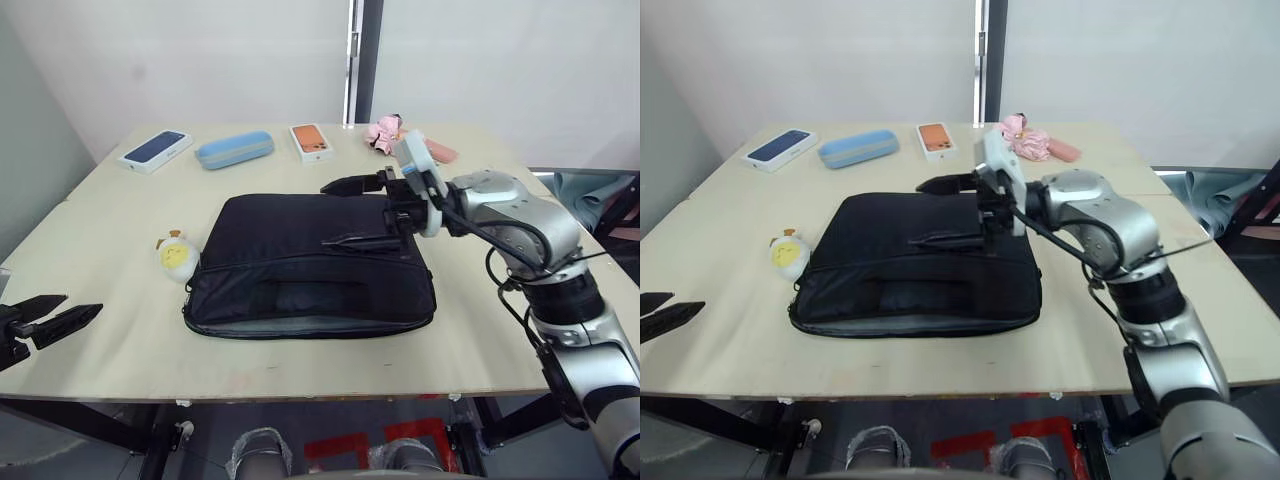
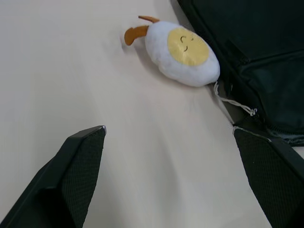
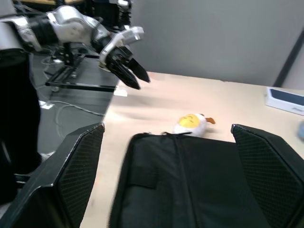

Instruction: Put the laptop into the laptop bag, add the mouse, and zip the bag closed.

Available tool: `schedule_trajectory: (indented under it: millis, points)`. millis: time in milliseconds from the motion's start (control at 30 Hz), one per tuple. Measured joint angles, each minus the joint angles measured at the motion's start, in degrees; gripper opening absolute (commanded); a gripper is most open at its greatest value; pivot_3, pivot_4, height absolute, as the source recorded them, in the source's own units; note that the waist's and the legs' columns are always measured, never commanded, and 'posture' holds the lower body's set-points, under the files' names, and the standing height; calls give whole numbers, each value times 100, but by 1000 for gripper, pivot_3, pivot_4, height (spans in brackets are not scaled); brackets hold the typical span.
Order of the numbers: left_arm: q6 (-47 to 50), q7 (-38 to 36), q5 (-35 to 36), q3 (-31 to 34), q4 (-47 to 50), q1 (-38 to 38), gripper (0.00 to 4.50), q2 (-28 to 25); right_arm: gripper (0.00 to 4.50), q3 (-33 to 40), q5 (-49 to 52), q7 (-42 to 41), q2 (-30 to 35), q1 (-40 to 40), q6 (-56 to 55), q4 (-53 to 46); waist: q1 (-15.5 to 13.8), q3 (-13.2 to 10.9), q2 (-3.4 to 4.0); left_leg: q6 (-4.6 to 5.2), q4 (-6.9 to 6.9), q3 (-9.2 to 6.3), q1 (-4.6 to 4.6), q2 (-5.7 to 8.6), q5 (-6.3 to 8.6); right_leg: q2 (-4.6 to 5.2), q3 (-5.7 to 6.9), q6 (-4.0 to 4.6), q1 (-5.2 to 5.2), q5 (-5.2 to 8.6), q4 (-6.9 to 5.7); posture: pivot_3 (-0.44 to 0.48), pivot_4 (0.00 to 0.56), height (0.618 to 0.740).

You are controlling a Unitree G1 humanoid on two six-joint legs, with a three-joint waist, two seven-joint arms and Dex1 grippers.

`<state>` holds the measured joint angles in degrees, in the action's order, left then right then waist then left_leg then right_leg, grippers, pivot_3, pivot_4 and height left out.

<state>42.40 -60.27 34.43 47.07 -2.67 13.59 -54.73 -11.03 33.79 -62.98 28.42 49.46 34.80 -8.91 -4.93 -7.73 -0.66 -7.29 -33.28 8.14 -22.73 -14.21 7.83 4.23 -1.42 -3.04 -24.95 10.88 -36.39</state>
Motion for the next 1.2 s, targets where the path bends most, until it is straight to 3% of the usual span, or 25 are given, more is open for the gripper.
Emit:
schedule_trajectory:
  millis: [167, 367, 467, 733, 933, 1033, 1200]
  points:
    - [161, 252, 176, -10, 89, -259, 4500, 71, 3021, -375, -431, 136, -653, 10, -300, 437, 43, 1, -1, -4, -1, 0, -12, 0, -2, -5, -2, 1, -11, 0, 3, 0, 150, 740]
    - [163, 418, 191, -133, 138, -411, 4500, 93, 785, -991, -1295, 161, -1159, -100, -1211, 1210, 53, 8, -13, -6, -1, 0, -20, 0, -1, -4, 1, 1, -5, 0, 28, 0, 150, 740]
    - [183, 446, 195, -172, 139, -428, 4500, 106, 25, -1141, -1615, 144, -1306, -280, -1561, 1638, 50, 10, -16, -6, 0, 0, -20, 0, -1, -3, 3, 1, -5, 0, 28, 0, 150, 740]
    - [200, 482, 187, -278, 139, -463, 4500, 110, 25, -1591, -2651, 280, -1765, -745, -3151, 3499, 113, 14, -23, -6, -5, -4, -14, 1, -1, 0, 5, 2, 4, 0, 21, 0, 150, 740]
    - [265, 529, 198, -299, 220, -477, 4500, 111, 25, -1578, -2922, 350, -2001, -740, -3905, 4086, 204, 61, -36, -6, -3, -4, 15, 0, -1, -1, 2, 3, 20, -1, 8, 0, 150, 740]
    - [399, 592, 277, -315, 247, -534, 4500, 116, 25, -1481, -2929, 368, -2041, -751, -4005, 4309, 194, 65, -35, -9, 6, -6, 81, 0, 2, -1, 3, 3, 80, 2, 11, 0, 150, 740]
    - [636, 847, 417, -450, 243, -910, 4500, 221, 25, -1357, -2967, 344, -2018, -796, -4003, 4355, 115, 68, -36, -8, 4, -12, 91, 4, 2, 3, 7, 15, 97, -6, 11, 0, 150, 740]
